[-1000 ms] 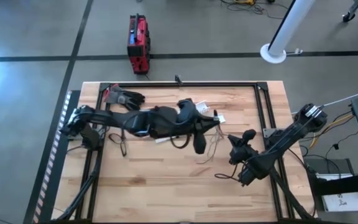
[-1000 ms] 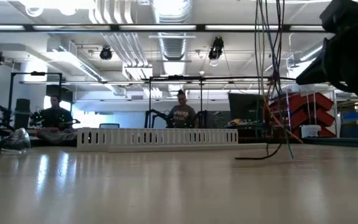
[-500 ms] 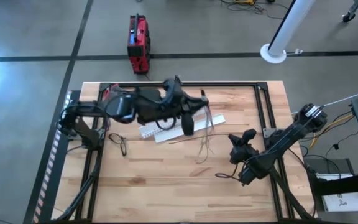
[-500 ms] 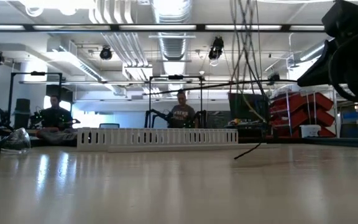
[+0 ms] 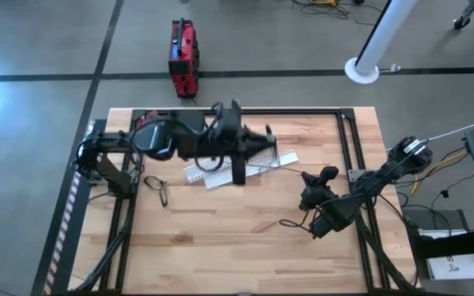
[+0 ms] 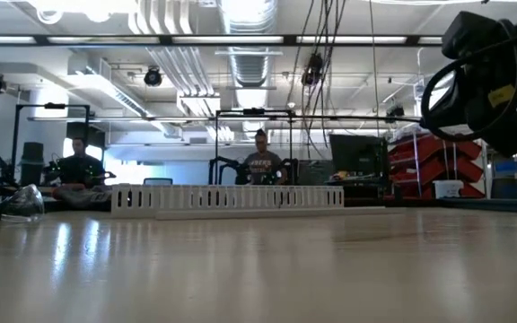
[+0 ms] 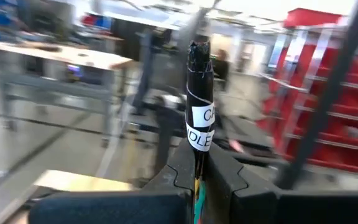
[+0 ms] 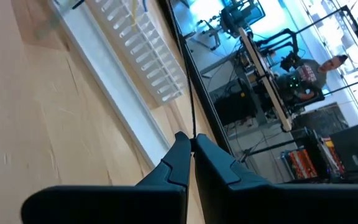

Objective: Ziptie cables
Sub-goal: Put the bundled colored cable into the zip tie

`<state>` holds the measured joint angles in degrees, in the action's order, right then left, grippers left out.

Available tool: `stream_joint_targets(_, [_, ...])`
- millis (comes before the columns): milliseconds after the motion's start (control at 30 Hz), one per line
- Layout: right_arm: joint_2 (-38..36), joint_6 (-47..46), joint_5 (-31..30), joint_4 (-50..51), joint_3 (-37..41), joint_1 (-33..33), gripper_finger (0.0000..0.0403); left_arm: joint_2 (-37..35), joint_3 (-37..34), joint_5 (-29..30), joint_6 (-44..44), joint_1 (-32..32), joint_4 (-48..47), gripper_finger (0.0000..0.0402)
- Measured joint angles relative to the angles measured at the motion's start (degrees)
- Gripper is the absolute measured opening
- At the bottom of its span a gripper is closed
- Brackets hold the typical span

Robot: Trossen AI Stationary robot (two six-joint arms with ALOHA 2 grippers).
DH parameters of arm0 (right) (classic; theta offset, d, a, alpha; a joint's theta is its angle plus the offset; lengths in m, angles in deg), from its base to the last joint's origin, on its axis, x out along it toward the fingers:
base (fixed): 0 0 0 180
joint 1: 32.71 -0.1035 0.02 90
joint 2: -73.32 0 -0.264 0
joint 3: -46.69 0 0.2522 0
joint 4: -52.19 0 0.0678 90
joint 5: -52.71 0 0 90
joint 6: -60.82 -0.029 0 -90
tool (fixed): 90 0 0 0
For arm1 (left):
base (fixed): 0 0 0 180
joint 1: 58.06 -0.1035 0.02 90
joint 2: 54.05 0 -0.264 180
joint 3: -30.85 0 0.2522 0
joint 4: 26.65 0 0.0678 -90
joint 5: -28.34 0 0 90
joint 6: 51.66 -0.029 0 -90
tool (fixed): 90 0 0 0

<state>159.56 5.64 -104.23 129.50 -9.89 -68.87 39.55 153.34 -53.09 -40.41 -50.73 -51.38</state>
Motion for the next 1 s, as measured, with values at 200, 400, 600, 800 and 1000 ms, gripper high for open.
stream_joint_targets(200, [0.0, -0.34, 1.42, -0.04, -0.07, 0.0, 0.0, 0.02, -3.61, -0.54, 2.84, 5.97, 8.26, 0.0])
stream_joint_targets(400, [0.0, -0.34, 1.46, -0.97, -0.07, -0.02, 0.0, 0.02, -12.35, 5.25, 3.22, 10.68, 18.22, 0.0])
stream_joint_targets(600, [0.0, -0.29, 1.46, -1.29, -0.07, -0.04, 0.0, 0.14, -26.9, 10.34, 7.36, 11.2, 31.23, 0.0])
stream_joint_targets(800, [0.0, 1.22, 1.44, -1.29, -0.09, 0.07, 0.0, -0.7, -32.06, 9.83, 9.71, 10.36, 38.15, 0.0])
stream_joint_targets(1000, [-0.02, 2.35, 1.4, -1.29, -0.09, 0.09, 0.0, -0.98, -26.51, 2.15, 8.79, 12.31, 37.27, 0.0])
